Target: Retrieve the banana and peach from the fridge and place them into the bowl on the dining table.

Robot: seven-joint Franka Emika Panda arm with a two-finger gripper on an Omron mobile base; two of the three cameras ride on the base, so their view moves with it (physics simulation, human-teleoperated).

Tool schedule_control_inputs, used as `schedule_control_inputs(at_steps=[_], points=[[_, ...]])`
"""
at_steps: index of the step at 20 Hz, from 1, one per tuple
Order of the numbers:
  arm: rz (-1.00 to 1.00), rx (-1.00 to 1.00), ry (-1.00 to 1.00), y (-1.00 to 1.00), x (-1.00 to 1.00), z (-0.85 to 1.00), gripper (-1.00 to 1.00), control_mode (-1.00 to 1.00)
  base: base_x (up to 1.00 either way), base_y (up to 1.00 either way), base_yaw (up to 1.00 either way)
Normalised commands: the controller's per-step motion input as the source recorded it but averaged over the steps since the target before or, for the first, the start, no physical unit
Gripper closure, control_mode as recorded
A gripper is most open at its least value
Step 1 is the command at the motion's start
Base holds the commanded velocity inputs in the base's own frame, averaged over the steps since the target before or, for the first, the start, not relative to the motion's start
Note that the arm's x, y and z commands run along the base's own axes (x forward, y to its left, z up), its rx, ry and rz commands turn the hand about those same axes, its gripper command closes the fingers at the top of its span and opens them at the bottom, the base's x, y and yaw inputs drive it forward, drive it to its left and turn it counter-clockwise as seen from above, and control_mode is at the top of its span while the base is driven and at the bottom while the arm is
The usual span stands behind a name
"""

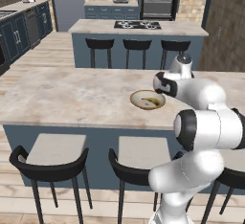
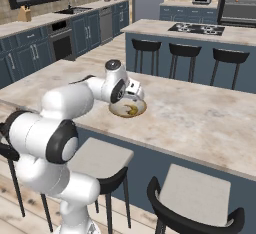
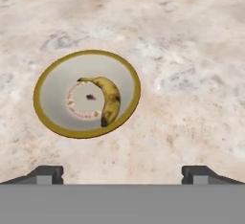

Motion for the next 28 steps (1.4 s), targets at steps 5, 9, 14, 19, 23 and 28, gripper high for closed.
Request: schedule_control_inputs(at_steps=[5,9,14,19,23,28], points=[[0.09,-0.03,0.07,0.13,-1.00,0.43,-1.00,-1.00,0.00,0.00,0.00],[0.10,-0.06,0.16,0.35,-1.00,0.24,-1.00,-1.00,0.00,0.00,0.00],[0.07,-0.08,0.06,0.45,-0.94,0.03,-1.00,-1.00,0.00,0.00,0.00],[0.05,-0.03,0.00,0.22,-0.87,0.00,-1.00,-1.00,0.00,0.00,0.00],[0.06,0.00,0.00,0.00,-0.89,0.03,-1.00,-1.00,0.00,0.00,0.00],[0.07,0.00,0.00,0.00,-0.84,0.12,-1.00,-1.00,0.00,0.00,0.00]])
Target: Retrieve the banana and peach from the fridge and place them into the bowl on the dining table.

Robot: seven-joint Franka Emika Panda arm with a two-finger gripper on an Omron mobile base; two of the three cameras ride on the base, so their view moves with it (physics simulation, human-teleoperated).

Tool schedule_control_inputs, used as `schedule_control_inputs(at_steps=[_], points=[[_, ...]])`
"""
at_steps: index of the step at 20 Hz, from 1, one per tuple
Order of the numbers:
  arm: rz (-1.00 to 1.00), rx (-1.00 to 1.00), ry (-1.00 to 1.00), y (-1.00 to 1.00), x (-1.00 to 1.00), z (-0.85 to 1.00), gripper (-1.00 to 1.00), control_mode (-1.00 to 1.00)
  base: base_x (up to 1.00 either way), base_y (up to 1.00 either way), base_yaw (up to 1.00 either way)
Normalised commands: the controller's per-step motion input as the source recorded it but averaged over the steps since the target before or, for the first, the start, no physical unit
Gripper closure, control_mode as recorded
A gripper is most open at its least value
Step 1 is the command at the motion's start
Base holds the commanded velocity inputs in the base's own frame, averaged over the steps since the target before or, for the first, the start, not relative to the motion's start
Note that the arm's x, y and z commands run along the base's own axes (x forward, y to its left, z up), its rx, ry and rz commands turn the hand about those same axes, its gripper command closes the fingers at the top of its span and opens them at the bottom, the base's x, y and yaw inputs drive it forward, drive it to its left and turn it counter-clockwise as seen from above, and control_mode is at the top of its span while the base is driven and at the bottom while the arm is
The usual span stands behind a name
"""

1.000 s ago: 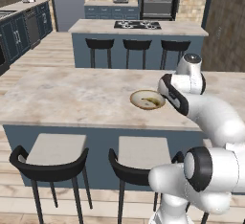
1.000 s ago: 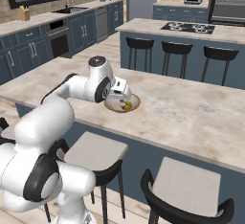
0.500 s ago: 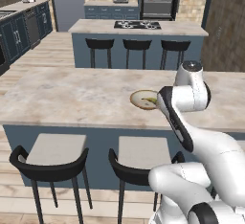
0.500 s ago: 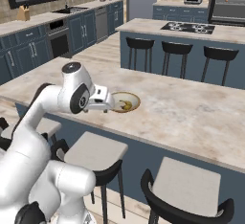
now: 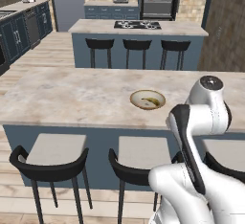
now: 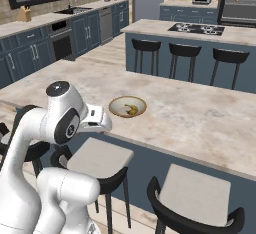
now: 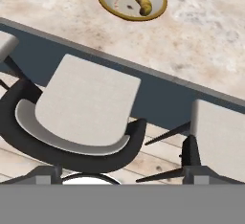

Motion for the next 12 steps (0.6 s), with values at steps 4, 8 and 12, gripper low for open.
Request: schedule_control_inputs(at_steps=[4,8,12], points=[[0.05,0.00,0.00,0.00,-0.61,0.07,-1.00,-1.00,0.00,0.00,0.00],[0.00,0.00,0.00,0.00,-0.06,0.00,-1.00,1.00,0.02,0.00,0.00],[0.00,0.00,0.00,0.00,0.00,0.00,-1.00,1.00,0.08,0.40,0.00]])
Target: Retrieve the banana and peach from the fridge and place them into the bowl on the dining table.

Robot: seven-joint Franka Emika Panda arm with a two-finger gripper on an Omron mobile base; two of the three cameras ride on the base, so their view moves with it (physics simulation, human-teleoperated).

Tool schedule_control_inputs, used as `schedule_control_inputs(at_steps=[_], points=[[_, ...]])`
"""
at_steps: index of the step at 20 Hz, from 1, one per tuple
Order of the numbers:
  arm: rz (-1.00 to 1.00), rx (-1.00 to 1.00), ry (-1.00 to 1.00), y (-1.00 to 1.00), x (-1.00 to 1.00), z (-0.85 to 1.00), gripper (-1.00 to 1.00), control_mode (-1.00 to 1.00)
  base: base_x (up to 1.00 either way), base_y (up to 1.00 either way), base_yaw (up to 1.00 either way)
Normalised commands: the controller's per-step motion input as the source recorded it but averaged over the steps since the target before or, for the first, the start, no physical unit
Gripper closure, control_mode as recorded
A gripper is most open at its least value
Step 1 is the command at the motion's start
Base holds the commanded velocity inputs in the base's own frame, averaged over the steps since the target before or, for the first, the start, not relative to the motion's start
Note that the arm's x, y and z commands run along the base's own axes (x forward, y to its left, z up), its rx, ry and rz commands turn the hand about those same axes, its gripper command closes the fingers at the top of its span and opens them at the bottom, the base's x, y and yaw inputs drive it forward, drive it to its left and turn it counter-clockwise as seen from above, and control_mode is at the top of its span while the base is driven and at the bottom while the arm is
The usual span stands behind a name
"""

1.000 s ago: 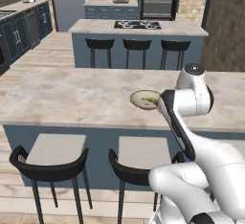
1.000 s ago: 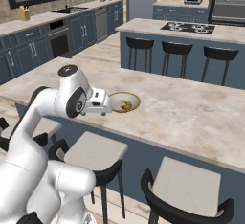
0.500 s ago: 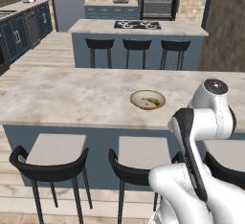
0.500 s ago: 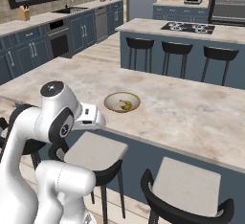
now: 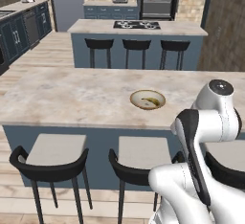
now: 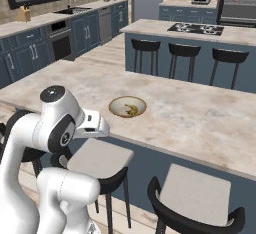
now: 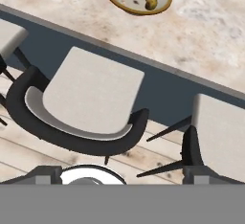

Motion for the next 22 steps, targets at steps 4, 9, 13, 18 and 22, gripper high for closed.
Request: schedule_control_inputs(at_steps=[4,9,13,18,22], points=[[0.00,0.00,0.00,0.00,0.00,0.00,-1.00,1.00,0.47,1.00,0.00],[0.00,0.00,0.00,0.00,0.00,0.00,-1.00,1.00,0.41,1.00,-0.05],[0.00,0.00,0.00,0.00,0.00,0.00,-1.00,1.00,0.09,1.00,-0.03],[0.00,0.00,0.00,0.00,0.00,0.00,-1.00,1.00,-0.86,0.87,0.01],[0.00,0.00,0.00,0.00,0.00,0.00,-1.00,1.00,-1.00,0.29,0.07]])
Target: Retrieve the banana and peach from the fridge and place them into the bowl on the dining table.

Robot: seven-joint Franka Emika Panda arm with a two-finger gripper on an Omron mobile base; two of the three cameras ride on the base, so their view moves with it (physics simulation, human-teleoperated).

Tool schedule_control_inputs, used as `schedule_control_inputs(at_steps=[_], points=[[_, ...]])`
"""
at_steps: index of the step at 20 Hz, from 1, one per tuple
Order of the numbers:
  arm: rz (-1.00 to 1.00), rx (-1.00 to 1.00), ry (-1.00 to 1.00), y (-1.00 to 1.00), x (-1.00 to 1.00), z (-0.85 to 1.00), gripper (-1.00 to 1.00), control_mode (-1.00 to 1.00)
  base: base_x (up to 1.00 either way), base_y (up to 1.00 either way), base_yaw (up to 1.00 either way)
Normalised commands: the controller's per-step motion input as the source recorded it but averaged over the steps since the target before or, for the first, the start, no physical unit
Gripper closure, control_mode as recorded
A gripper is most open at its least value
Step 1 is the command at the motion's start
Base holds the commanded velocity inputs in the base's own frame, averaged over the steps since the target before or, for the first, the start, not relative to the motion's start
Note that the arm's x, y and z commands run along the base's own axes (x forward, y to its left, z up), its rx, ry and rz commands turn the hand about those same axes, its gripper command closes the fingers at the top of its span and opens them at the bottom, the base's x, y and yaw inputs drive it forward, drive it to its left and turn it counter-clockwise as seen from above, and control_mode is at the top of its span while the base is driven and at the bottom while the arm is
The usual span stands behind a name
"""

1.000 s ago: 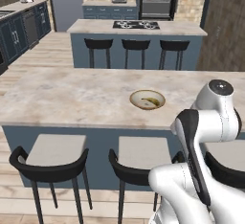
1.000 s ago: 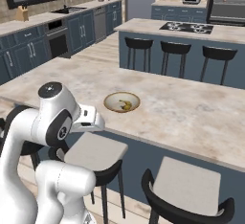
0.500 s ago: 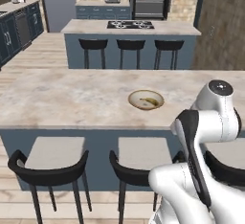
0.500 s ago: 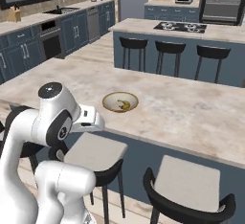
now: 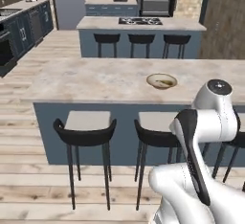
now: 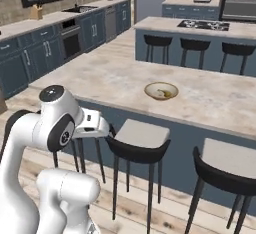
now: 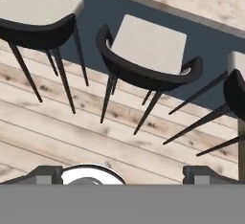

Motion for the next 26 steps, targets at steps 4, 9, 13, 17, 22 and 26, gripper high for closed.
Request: schedule_control_inputs(at_steps=[4,9,13,17,22,26], points=[[0.00,0.00,0.00,0.00,0.00,0.00,-1.00,1.00,-0.97,0.53,0.07],[0.00,0.00,0.00,0.00,0.00,0.00,-1.00,1.00,-0.05,0.98,0.01],[0.00,0.00,0.00,0.00,0.00,0.00,-1.00,1.00,0.75,1.00,-0.01],[0.00,0.00,0.00,0.00,0.00,0.00,-1.00,1.00,1.00,1.00,-0.03],[0.00,0.00,0.00,0.00,0.00,0.00,-1.00,1.00,1.00,1.00,-0.04],[0.00,0.00,0.00,0.00,0.00,0.00,-1.00,1.00,0.90,1.00,-0.05]])
